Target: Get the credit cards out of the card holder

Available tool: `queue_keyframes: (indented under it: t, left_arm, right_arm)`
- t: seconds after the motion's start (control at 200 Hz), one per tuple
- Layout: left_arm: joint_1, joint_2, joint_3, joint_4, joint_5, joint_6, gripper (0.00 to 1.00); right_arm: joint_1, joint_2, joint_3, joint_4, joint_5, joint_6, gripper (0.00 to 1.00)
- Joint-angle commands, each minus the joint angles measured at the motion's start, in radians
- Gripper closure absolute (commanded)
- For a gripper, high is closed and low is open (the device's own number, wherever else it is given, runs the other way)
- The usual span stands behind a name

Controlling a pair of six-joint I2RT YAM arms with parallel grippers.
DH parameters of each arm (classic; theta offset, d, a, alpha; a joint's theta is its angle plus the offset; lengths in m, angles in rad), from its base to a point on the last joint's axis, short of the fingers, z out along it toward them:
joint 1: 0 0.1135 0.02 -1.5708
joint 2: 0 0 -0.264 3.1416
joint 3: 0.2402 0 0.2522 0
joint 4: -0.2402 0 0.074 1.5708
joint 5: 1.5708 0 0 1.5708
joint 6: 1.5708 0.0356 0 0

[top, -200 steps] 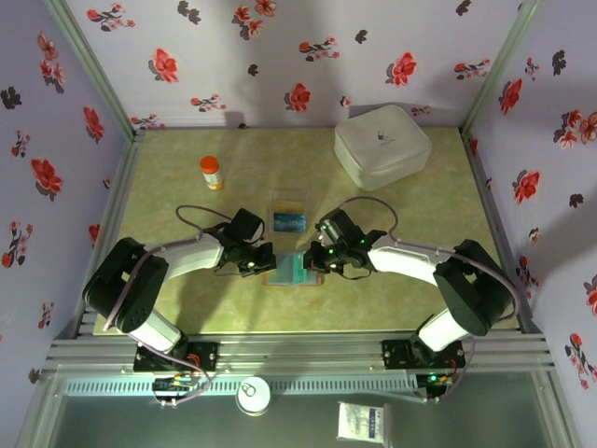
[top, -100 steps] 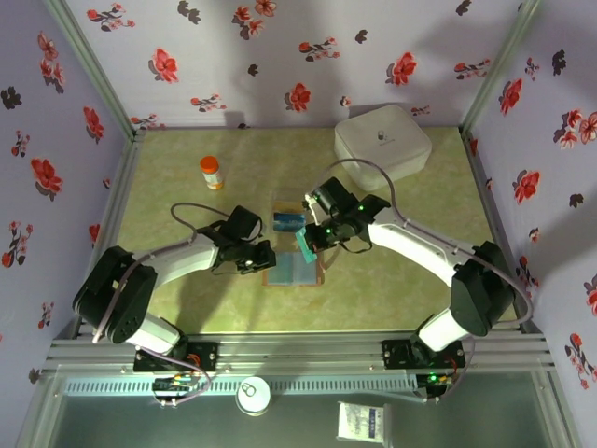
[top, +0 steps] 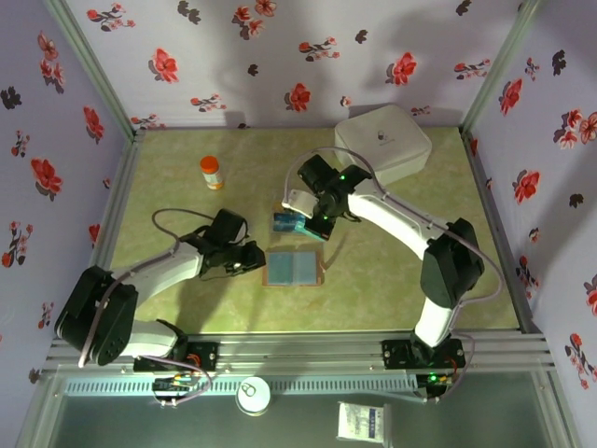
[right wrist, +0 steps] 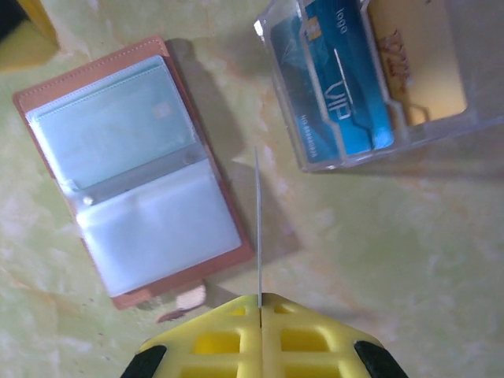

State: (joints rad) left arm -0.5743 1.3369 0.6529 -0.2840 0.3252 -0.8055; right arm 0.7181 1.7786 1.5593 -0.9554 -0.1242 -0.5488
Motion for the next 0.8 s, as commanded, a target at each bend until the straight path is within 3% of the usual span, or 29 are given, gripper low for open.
queue_keyframes:
  t: [0.0,0.23,0.585,0.795]
  left_arm:
    - [0.025,-0.055,-0.039,-0.032,-0.017,0.000,0.85]
    - [0.092,-0.103,-0.095,-0.039,-0.015,0.005,0.84]
    - [0.108,-0.080,-0.115,-0.013,-0.006,-0.002,0.84]
    - [0.111,-0.049,-0.114,-0.010,-0.003,0.004,0.84]
  right_arm:
    - [-0.042,0.052,0.112,-0.080,-0.032,-0.174,1.00]
    - [-0.105,0.236,0.385,-0.181,-0.104,-0.244,1.00]
    - [-0.151,0.549,0.833,-0.293,-0.181,-0.303,1.00]
    - [-0.152,0.619,0.900,-0.258,-0.194,-0.315,1.00]
